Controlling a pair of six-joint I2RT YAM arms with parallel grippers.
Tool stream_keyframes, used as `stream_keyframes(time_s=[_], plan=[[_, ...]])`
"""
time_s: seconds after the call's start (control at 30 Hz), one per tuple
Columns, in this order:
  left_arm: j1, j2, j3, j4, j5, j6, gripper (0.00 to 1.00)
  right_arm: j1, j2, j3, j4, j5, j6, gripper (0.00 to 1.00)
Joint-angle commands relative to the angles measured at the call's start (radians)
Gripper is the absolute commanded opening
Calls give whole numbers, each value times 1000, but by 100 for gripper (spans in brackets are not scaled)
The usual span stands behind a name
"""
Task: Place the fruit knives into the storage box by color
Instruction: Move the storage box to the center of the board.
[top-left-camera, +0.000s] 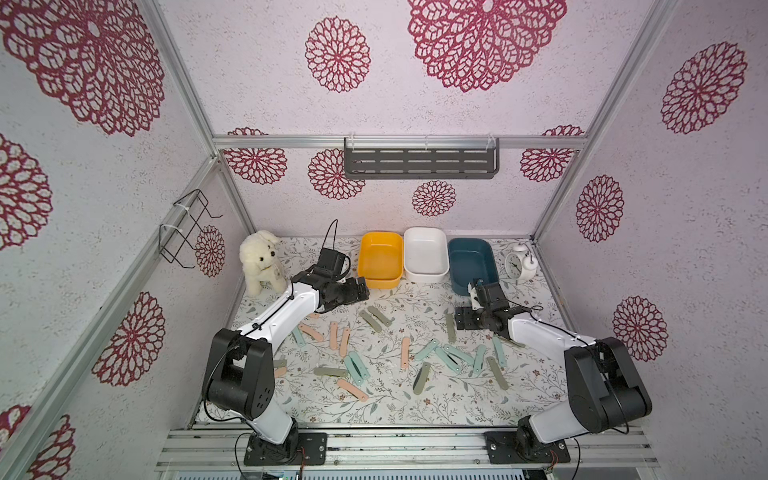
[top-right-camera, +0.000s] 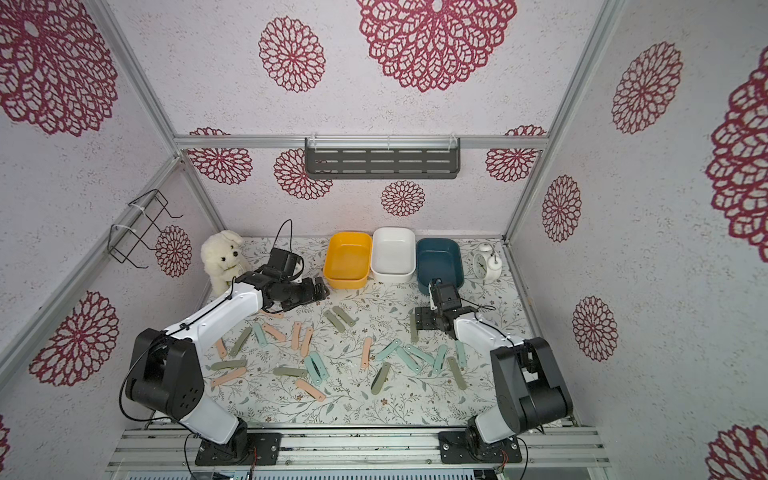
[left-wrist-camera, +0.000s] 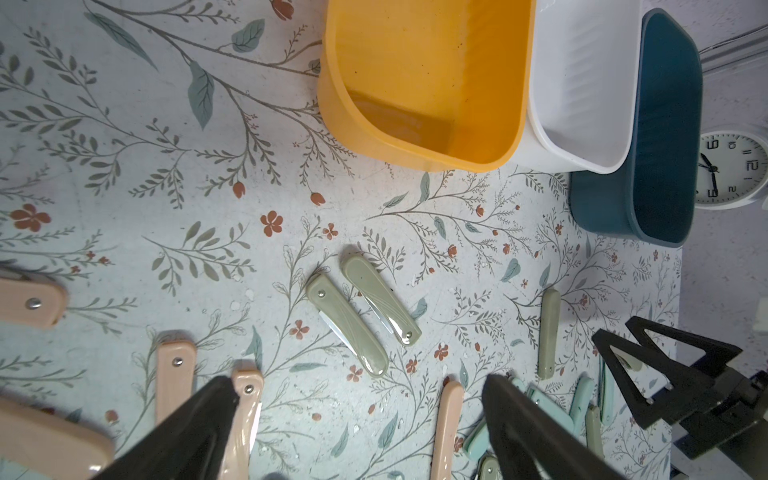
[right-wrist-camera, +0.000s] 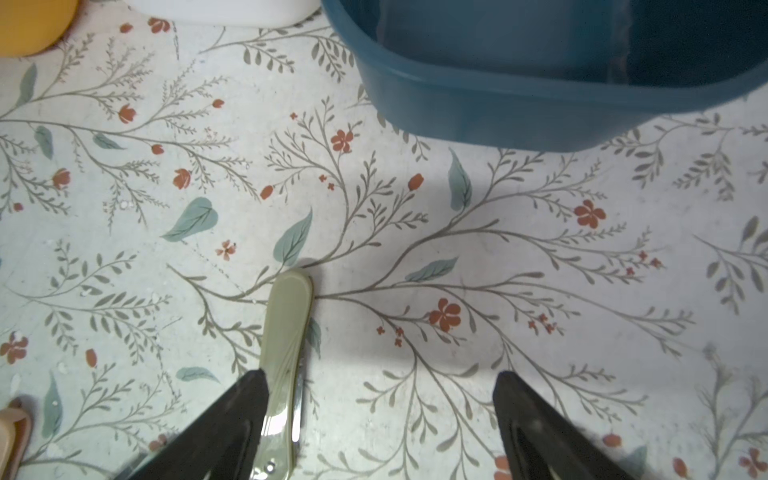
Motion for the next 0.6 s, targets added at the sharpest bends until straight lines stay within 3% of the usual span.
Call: stream_keyframes(time_s=[0.0,0.57], plan=[[-3,-31,-9,20,-3,-9,97,-26,43,62,76,28,-15,90],[-4,64,54,13,19,-21,97,-99,298,324,111,31,-37,87]])
